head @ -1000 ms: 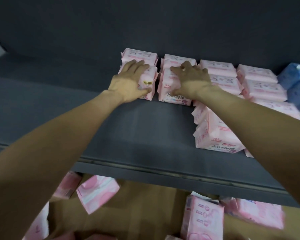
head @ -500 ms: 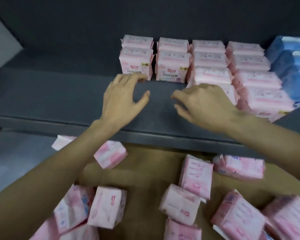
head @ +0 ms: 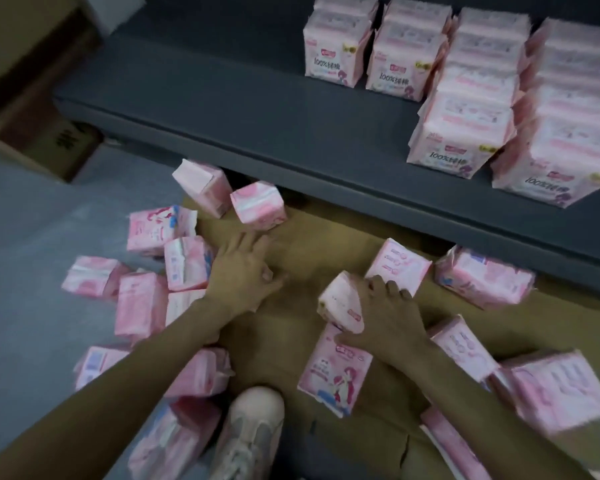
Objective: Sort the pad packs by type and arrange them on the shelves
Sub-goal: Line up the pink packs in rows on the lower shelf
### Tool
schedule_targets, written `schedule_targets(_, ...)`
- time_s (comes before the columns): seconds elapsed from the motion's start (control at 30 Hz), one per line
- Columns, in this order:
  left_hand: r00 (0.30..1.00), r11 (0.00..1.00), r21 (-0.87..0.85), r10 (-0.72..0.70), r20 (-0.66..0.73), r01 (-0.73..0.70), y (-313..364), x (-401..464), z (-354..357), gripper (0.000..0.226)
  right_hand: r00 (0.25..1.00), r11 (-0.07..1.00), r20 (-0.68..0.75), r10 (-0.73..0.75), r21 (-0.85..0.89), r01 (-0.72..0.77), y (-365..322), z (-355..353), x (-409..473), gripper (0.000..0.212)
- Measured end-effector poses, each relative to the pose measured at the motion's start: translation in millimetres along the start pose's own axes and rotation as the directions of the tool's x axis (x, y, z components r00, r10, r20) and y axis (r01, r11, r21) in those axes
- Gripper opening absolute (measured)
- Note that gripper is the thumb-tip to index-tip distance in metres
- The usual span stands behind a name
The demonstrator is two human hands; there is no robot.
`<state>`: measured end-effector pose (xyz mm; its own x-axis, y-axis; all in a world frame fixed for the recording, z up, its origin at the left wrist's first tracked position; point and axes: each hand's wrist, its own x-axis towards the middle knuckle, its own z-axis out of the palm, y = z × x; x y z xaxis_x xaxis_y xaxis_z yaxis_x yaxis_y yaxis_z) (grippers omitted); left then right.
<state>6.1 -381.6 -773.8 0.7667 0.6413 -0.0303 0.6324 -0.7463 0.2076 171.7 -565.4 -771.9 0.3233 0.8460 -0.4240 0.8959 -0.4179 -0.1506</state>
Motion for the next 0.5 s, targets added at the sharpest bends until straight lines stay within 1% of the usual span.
schedule_targets(0.07,0.971,0.979,0.049,-0.204,0.123,0.199,-11.1,-14.7,4.7,0.089,0.998,0.995,0.013,0.067,0.073,-0.068,-2.5,11.3,-0.7,0.098)
schedule_targets(0.13,0.927,0.947,0.131,-0.317,0.201,0.295,-13.8,-22.1,13.7,0.104,0.994,0.984,-0.011,0.11,0.145,-0.107,-3.7,13.4,1.8,0.094)
schedule_targets(0.2,0.904,0.926,0.181,-0.367,0.22,0.332,-17.8,-19.7,22.1,0.105,0.987,0.965,-0.066,0.145,0.228,-0.126,-3.3,15.2,8.6,0.089)
schedule_targets(0.23,0.898,0.918,0.191,-0.384,0.216,0.347,-20.6,-17.2,24.3,0.101,0.982,0.946,-0.088,0.169,0.292,-0.137,-2.7,15.1,12.4,0.088)
schedule_targets(0.3,0.894,0.912,0.168,-0.403,0.193,0.375,-25.1,-13.9,27.1,0.091,0.965,0.875,-0.133,0.226,0.463,-0.141,0.6,12.7,20.2,0.086)
schedule_targets(0.37,0.901,0.917,0.086,-0.399,0.172,0.39,-26.3,-14.4,31.3,0.081,0.953,0.79,-0.133,0.271,0.597,-0.141,5.5,9.6,27.0,0.08)
schedule_targets(0.4,0.903,0.915,0.021,-0.402,0.152,0.404,-25.4,-15.7,30.8,0.078,0.954,0.752,-0.103,0.28,0.642,-0.151,7.5,6.5,29.3,0.077)
schedule_targets(0.47,0.913,0.894,-0.185,-0.4,0.08,0.408,-22.9,-13.1,26.8,0.069,0.952,0.68,-0.06,0.301,0.714,-0.169,10.1,2.4,31.4,0.071)
schedule_targets(0.5,0.91,0.855,-0.321,-0.409,0.063,0.407,-22.2,-11.6,23.3,0.065,0.952,0.654,-0.057,0.302,0.738,-0.163,10.5,0.4,32.4,0.068)
